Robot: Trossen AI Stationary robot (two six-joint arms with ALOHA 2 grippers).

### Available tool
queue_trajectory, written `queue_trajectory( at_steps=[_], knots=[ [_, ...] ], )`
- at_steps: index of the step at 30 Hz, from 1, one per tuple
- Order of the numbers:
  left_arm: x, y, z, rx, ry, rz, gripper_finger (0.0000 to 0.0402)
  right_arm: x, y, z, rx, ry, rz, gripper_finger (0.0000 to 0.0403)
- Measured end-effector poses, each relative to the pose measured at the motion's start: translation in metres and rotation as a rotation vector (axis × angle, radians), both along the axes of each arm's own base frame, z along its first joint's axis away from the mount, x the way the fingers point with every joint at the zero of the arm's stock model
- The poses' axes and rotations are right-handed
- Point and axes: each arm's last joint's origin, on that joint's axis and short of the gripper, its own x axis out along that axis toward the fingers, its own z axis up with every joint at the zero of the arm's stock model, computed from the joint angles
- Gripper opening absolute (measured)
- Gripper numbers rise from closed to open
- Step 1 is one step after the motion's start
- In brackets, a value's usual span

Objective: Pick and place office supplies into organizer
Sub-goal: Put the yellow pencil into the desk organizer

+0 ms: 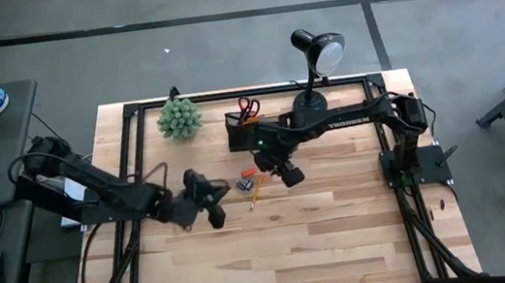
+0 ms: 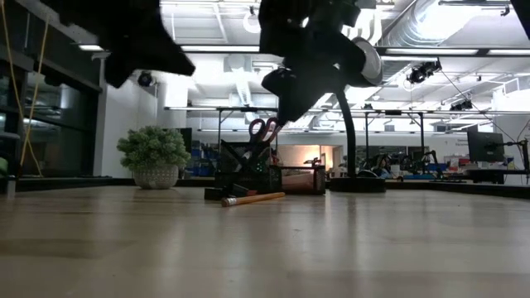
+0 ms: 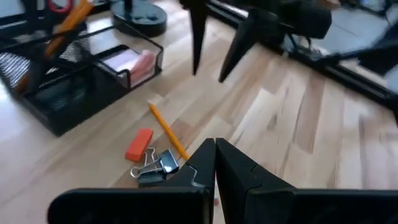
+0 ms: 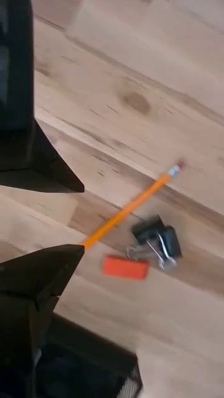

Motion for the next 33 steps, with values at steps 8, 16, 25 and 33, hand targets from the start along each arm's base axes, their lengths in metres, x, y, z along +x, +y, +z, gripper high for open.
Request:
queue_trajectory(
  at_steps=[8, 16, 25, 33],
  knots=[
    [0.002, -0.054, -0.022, 0.042, -0.097, 0.15, 0.0, -0.005, -0.01, -0.001, 0.079, 0.016, 0.032, 0.0139],
    [0.071, -0.077, -0.033, 0.043, 0.21, 0.131, 0.0, -0.004, -0.012, 0.0, 0.102, 0.017, -0.026, 0.0139],
    [0.064, -0.078, -0.066, -0.03, 0.279, 0.322, 0.0001, -0.006, -0.012, -0.001, 0.16, 0.066, -0.155, 0.0139],
    [0.048, -0.082, -0.097, -0.011, 0.214, 0.236, 0.0016, -0.003, -0.006, 0.0, 0.2, 0.056, -0.166, 0.0139]
  ],
)
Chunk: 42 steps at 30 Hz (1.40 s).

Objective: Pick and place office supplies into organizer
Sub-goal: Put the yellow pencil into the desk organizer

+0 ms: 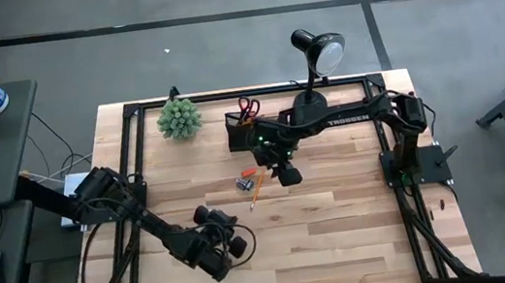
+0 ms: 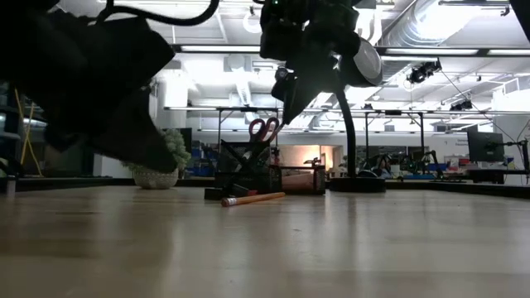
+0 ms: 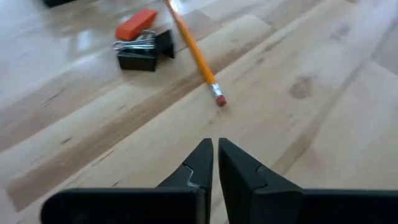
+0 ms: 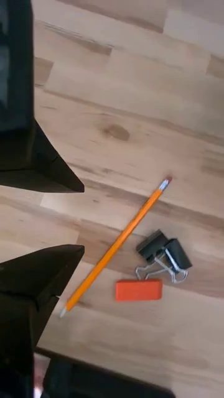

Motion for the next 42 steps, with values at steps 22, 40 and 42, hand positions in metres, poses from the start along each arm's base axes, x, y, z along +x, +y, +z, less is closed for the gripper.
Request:
queue_trajectory(
  at_steps=[22, 40, 42],
  knots=[
    [0.038, 0.035, 0.006, -0.013, -0.012, -0.093, 0.0115, 0.003, 0.007, 0.0, -0.11, -0.026, 0.036, 0.0139],
    [0.039, 0.034, -0.002, -0.093, -0.042, -0.042, 0.0106, 0.013, 0.007, 0.006, -0.089, -0.143, 0.049, 0.0139],
    [0.039, 0.034, -0.002, -0.095, -0.041, -0.043, 0.0106, 0.013, 0.007, 0.006, -0.077, -0.153, 0.055, 0.0139]
  ],
)
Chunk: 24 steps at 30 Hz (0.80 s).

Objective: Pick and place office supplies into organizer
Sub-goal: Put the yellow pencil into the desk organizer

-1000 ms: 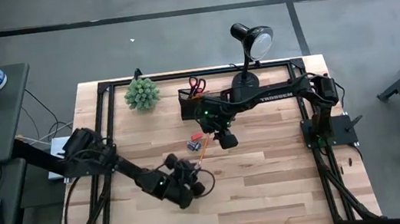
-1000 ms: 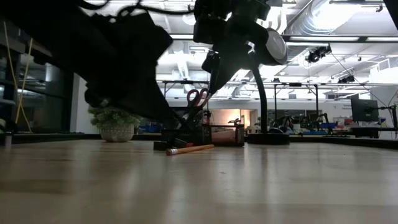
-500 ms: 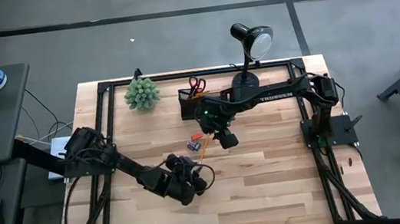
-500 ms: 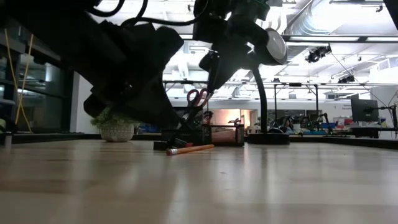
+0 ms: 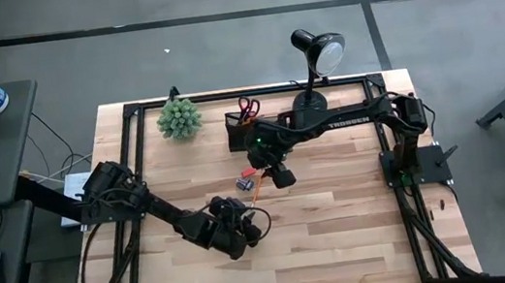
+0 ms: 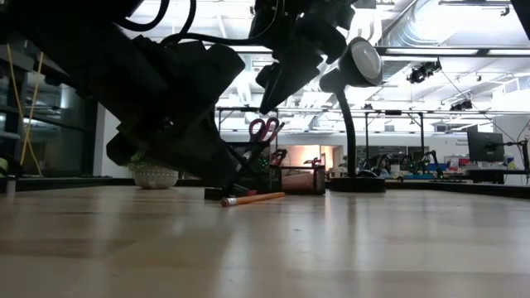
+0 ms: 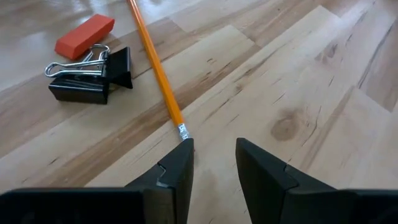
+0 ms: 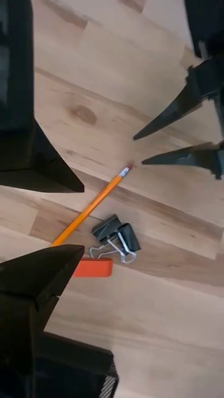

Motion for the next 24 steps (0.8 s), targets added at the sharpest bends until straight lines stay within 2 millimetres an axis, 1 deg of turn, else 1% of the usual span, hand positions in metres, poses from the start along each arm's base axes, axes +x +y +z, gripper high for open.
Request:
queue_trajectory(
  at_steps=[16, 20, 24],
  knots=[
    [0.006, 0.017, -0.001, -0.04, 0.022, 0.022, 0.0106, 0.001, 0.0, 0.0, 0.004, -0.007, 0.004, 0.0139],
    [0.007, 0.018, -0.012, -0.042, 0.043, 0.028, 0.0106, 0.001, 0.0, 0.0, 0.004, -0.008, 0.004, 0.0139],
    [0.014, 0.015, -0.021, -0.077, 0.007, 0.015, 0.0106, 0.001, 0.0, 0.0, 0.004, -0.008, 0.004, 0.0139]
  ],
)
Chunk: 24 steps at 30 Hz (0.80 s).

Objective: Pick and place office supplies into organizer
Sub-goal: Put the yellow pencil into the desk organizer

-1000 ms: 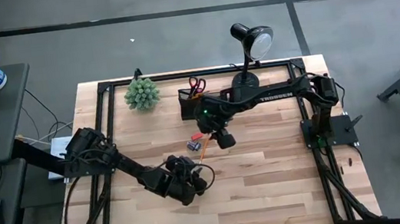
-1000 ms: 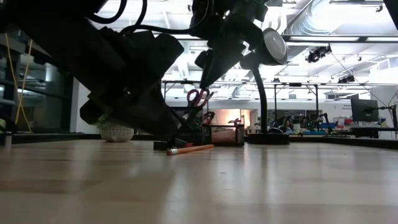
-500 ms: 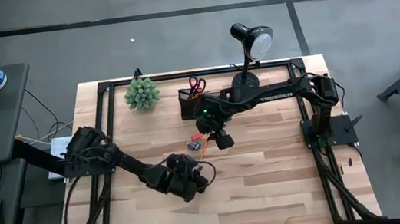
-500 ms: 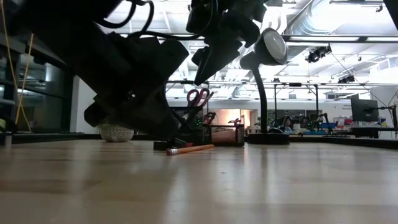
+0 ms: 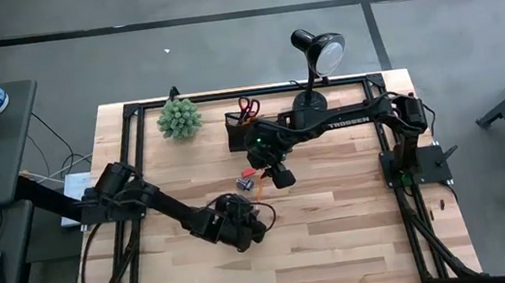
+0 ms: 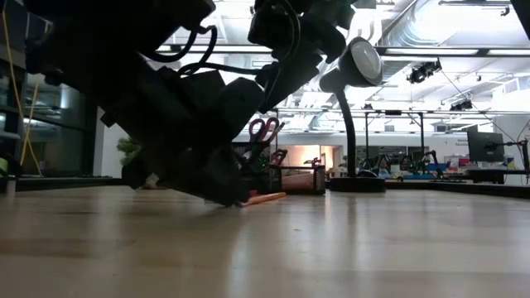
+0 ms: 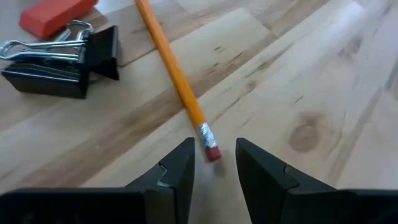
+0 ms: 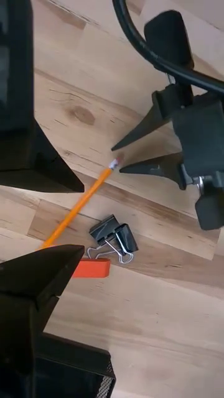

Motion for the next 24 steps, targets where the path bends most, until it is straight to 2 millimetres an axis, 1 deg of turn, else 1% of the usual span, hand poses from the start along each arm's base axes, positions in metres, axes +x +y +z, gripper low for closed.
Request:
queue_trajectory(
  at_steps=[5, 15, 22, 24],
  knots=[
    [0.0026, -0.0009, -0.0057, -0.01, -0.01, 0.017, 0.0106, 0.0, 0.0, 0.0001, 0.0, 0.0, 0.0, 0.0139],
    [0.0014, -0.0007, -0.008, -0.035, 0.007, 0.021, 0.0106, -0.0001, 0.0, 0.0, 0.001, 0.002, 0.0, 0.0139],
    [0.0025, -0.0013, -0.0077, -0.044, -0.007, 0.019, 0.0106, -0.0001, 0.0, 0.0, 0.001, 0.002, 0.0, 0.0139],
    [0.007, -0.0029, -0.0039, -0.047, -0.009, 0.017, 0.0106, -0.0001, 0.0, 0.0, 0.001, 0.002, 0.0, 0.0139]
  ],
)
